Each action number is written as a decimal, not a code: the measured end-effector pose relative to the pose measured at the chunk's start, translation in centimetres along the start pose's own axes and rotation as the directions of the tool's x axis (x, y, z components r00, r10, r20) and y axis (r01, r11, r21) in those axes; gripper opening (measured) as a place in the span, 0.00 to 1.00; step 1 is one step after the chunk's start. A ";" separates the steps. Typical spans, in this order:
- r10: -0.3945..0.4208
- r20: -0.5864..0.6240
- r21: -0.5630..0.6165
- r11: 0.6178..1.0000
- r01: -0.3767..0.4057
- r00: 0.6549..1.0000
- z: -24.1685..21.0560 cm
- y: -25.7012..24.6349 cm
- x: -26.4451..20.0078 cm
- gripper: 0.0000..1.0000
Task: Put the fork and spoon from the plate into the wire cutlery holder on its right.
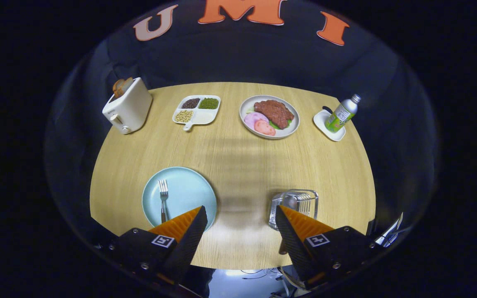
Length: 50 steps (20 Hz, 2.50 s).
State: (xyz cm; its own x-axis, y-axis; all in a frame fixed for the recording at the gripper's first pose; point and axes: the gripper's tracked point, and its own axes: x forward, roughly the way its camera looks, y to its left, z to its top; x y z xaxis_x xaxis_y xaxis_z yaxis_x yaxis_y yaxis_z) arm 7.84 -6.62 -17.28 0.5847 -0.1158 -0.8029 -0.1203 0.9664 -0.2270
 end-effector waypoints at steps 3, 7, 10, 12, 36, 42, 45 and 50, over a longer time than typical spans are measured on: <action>0.041 0.066 -0.016 0.999 -0.040 0.997 0.0 3.9 0.7 0.99; 0.102 0.160 -0.047 0.994 -0.096 0.982 -0.9 9.0 1.9 0.99; 0.125 0.235 -0.078 0.991 -0.110 0.964 -1.9 11.5 3.3 0.99; 0.148 0.263 -0.077 0.988 -0.132 0.953 -3.0 13.2 4.3 0.99; 0.173 0.153 -0.030 0.985 -0.170 0.973 -9.3 17.3 10.7 0.07; 0.188 0.128 0.011 0.982 -0.191 0.974 -8.3 15.5 8.0 0.05; 0.190 0.112 0.051 0.979 -0.197 0.975 -7.5 13.3 5.6 0.05; 0.165 0.103 0.122 0.977 -0.177 0.981 -5.2 8.4 2.1 0.05</action>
State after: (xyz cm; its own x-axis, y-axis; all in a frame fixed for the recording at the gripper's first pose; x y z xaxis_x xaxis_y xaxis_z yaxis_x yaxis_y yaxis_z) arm 3.87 0.05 -23.71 0.6364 0.0694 -0.7683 -0.1234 0.9923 -0.0126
